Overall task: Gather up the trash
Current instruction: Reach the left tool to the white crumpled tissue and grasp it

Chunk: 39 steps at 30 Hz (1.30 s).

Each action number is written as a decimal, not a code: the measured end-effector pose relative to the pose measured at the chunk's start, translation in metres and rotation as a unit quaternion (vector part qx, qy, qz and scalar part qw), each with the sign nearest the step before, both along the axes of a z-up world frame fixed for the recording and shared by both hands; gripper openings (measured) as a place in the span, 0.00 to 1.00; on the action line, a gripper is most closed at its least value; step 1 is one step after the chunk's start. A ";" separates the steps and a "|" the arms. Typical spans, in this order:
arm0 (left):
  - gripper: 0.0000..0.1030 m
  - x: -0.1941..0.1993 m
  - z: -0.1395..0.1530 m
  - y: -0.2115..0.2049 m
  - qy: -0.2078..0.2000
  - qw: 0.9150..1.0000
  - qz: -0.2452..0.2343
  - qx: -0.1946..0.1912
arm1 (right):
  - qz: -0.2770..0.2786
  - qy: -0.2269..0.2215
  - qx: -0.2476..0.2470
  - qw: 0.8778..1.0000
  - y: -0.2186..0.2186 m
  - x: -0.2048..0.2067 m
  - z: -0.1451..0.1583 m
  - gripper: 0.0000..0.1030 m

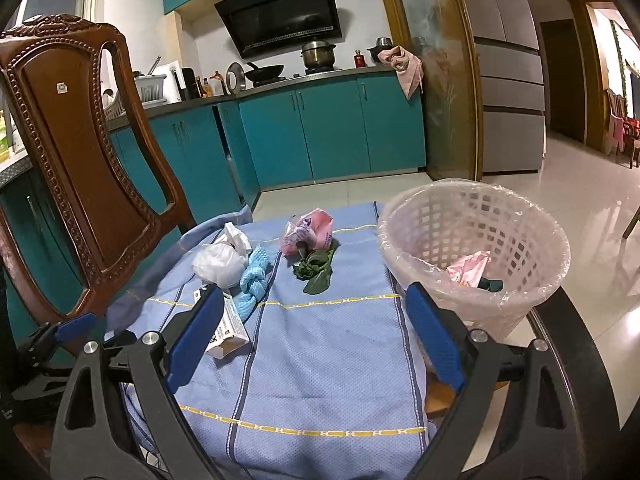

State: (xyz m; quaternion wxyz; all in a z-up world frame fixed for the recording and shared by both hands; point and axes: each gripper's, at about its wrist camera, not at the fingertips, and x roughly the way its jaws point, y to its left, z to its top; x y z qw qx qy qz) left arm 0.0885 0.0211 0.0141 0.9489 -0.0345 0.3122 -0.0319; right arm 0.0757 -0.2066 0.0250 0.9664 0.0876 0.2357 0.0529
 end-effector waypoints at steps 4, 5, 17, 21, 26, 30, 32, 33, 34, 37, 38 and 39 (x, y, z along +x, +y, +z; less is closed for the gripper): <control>0.92 0.001 -0.001 -0.001 0.003 1.000 -0.001 0.002 | 0.001 0.000 -0.002 1.000 0.000 0.000 0.000 0.87; 0.92 0.001 -0.001 -0.002 0.003 1.000 -0.002 0.002 | 0.001 0.001 -0.001 1.000 0.000 0.000 0.000 0.87; 0.92 0.033 0.003 -0.001 0.007 1.000 0.014 0.014 | 0.009 0.005 0.001 1.000 0.004 0.001 0.001 0.87; 0.92 0.073 0.003 -0.005 0.008 1.000 0.007 0.028 | 0.013 0.011 -0.006 1.000 0.008 0.004 -0.002 0.87; 0.91 0.128 -0.007 -0.002 0.023 0.999 0.013 0.034 | 0.020 0.029 -0.018 0.999 0.013 0.012 -0.007 0.87; 0.87 0.163 -0.024 0.007 0.056 0.998 0.020 0.016 | 0.027 0.041 -0.024 0.999 0.017 0.018 -0.012 0.87; 0.84 0.175 -0.033 0.009 0.073 0.997 0.016 0.013 | 0.026 0.044 -0.026 0.998 0.018 0.021 -0.014 0.87; 0.78 0.181 -0.038 0.010 0.084 0.996 0.011 0.008 | 0.026 0.045 -0.028 0.998 0.019 0.023 -0.014 0.87; 0.70 0.185 -0.043 0.009 0.095 0.995 0.007 0.004 | 0.027 0.047 -0.028 0.998 0.020 0.025 -0.014 0.87; 0.43 0.190 -0.054 0.008 0.117 0.993 0.000 0.002 | 0.028 0.049 -0.038 0.998 0.024 0.035 -0.015 0.87; 0.38 0.189 -0.054 0.008 0.118 0.993 -0.002 0.003 | 0.028 0.050 -0.040 0.998 0.024 0.038 -0.016 0.87; 0.30 0.186 -0.050 0.008 0.112 0.994 -0.001 0.003 | 0.029 0.052 -0.044 0.997 0.026 0.044 -0.016 0.87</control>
